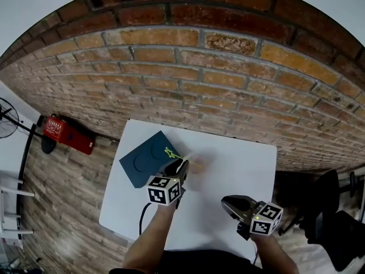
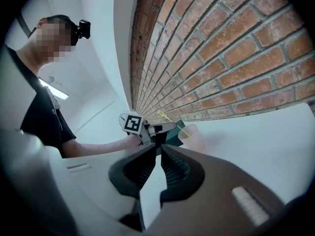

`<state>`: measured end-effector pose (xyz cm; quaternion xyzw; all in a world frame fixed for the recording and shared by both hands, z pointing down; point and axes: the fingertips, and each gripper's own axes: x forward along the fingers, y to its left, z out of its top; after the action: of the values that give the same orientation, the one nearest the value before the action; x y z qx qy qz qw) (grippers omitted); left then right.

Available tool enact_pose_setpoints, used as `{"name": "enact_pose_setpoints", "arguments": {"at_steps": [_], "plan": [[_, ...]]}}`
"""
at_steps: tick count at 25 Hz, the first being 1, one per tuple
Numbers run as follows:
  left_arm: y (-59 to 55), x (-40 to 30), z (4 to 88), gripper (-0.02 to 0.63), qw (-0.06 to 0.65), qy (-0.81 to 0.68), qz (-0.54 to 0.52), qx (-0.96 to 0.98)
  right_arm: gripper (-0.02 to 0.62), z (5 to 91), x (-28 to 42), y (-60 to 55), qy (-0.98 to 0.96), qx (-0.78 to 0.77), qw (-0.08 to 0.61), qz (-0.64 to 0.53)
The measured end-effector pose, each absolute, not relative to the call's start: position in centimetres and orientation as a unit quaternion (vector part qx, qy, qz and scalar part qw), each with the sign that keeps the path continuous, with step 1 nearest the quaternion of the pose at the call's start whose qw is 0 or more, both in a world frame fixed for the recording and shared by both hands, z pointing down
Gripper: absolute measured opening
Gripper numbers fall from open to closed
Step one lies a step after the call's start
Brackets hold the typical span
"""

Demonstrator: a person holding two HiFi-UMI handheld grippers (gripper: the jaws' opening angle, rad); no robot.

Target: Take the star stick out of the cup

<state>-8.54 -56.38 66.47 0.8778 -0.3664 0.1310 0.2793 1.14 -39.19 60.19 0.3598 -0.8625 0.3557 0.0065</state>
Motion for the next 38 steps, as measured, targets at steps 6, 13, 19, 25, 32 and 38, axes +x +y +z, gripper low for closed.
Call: {"name": "enact_pose_setpoints", "arguments": {"at_steps": [6, 13, 19, 25, 32, 38], "plan": [[-57.1, -8.4, 67.7, 0.055, 0.285, -0.368, 0.138, 0.874, 0.025, 59.8, 1.6, -39.0, -0.861, 0.362, 0.002, 0.356], [-57.5, -8.4, 68.1, 0.055, 0.297, -0.364, 0.121, 0.874, 0.024, 59.2, 1.7, -38.3, -0.865, 0.361, 0.007, 0.349], [-57.6, -8.5, 67.2, 0.023, 0.295, -0.365, 0.104, 0.877, 0.023, 58.8, 2.2, -37.3, -0.862, 0.367, 0.009, 0.35], [-57.4, -8.1, 63.6, 0.021, 0.271, -0.364, 0.077, 0.888, 0.023, 57.4, 2.0, -36.4, -0.867, 0.367, 0.007, 0.338], [-55.6, -7.5, 56.9, 0.021, 0.209, -0.374, 0.05, 0.902, 0.021, 57.0, 1.8, -32.4, -0.872, 0.352, -0.001, 0.341], [-51.3, -7.9, 52.2, 0.021, 0.183, -0.39, 0.035, 0.902, 0.017, 56.0, 2.8, -29.6, -0.88, 0.337, -0.02, 0.335]]}}
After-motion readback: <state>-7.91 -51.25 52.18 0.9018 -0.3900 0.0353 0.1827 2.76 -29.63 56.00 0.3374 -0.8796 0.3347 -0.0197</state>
